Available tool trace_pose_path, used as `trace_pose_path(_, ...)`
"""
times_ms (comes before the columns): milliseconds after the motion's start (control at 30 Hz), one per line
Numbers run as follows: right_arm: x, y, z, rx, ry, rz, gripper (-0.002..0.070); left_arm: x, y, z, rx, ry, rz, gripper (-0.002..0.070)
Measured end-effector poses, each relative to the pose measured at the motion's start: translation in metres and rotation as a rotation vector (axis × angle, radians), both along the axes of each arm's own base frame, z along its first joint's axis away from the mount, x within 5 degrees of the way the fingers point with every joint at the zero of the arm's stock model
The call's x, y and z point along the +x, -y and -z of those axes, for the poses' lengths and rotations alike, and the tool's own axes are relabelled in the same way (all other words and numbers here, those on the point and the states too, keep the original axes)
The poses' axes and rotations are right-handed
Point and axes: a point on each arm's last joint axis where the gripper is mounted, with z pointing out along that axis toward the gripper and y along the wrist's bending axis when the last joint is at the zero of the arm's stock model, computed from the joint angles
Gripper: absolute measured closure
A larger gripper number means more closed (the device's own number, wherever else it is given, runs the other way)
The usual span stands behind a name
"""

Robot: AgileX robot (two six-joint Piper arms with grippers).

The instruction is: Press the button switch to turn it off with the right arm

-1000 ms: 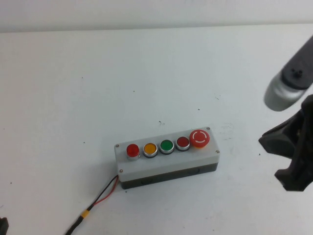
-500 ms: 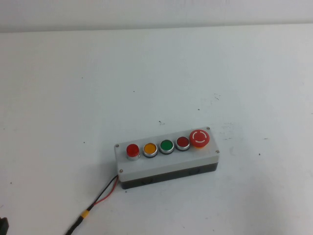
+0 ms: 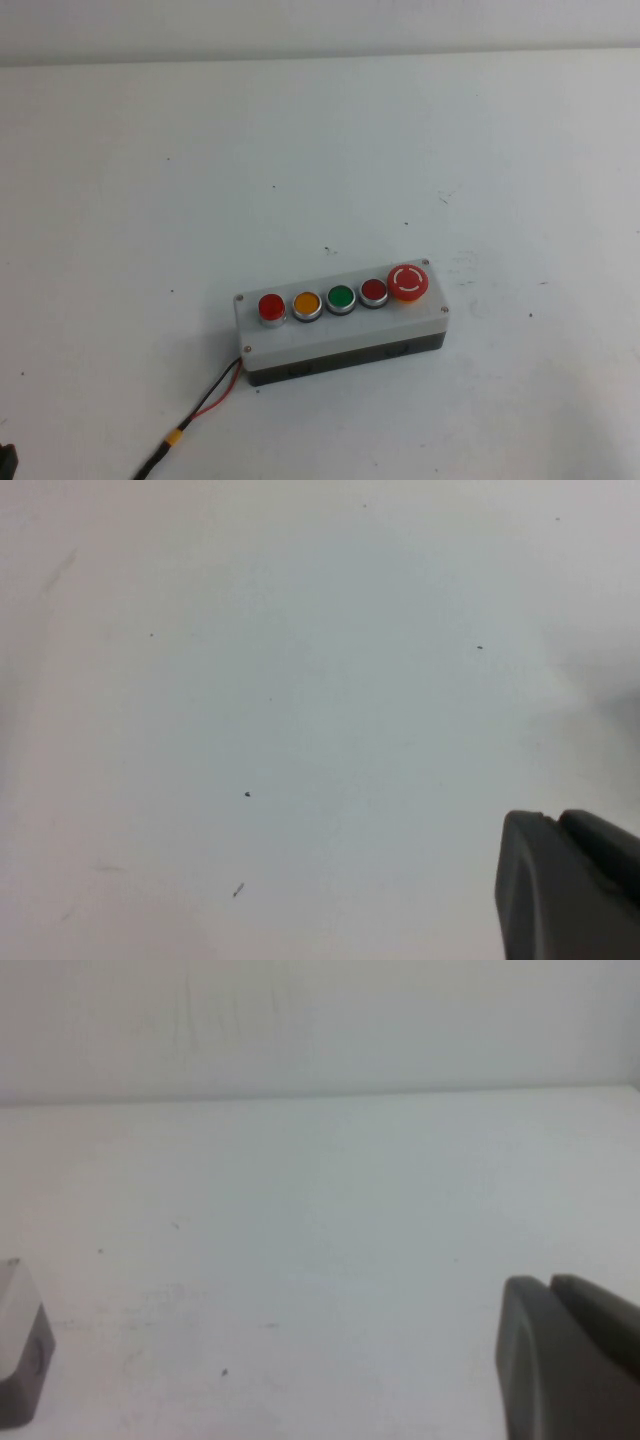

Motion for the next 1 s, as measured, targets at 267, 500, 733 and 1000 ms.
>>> trace_pose_path(267,-0.011,0.0,0.017,-0.014,-0.15,-0.004,0.0693,0.0,0.0,0.0,0.0,0.0,0.0,0.0677)
trace_pose_path(500,-0.012,0.0,0.021,-0.024,-0.195,-0.009,0.0693,0.0,0.0,0.0,0.0,0.0,0.0,0.0677)
trace_pose_path(733,-0.012,0.0,0.021,-0.016,-0.196,-0.014,0.0693,0.0,0.0,0.0,0.0,0.0,0.0,0.0677)
trace_pose_path(1000,-0.012,0.0,0.021,-0.014,-0.196,-0.015,0.0693,0.0,0.0,0.0,0.0,0.0,0.0,0.0677)
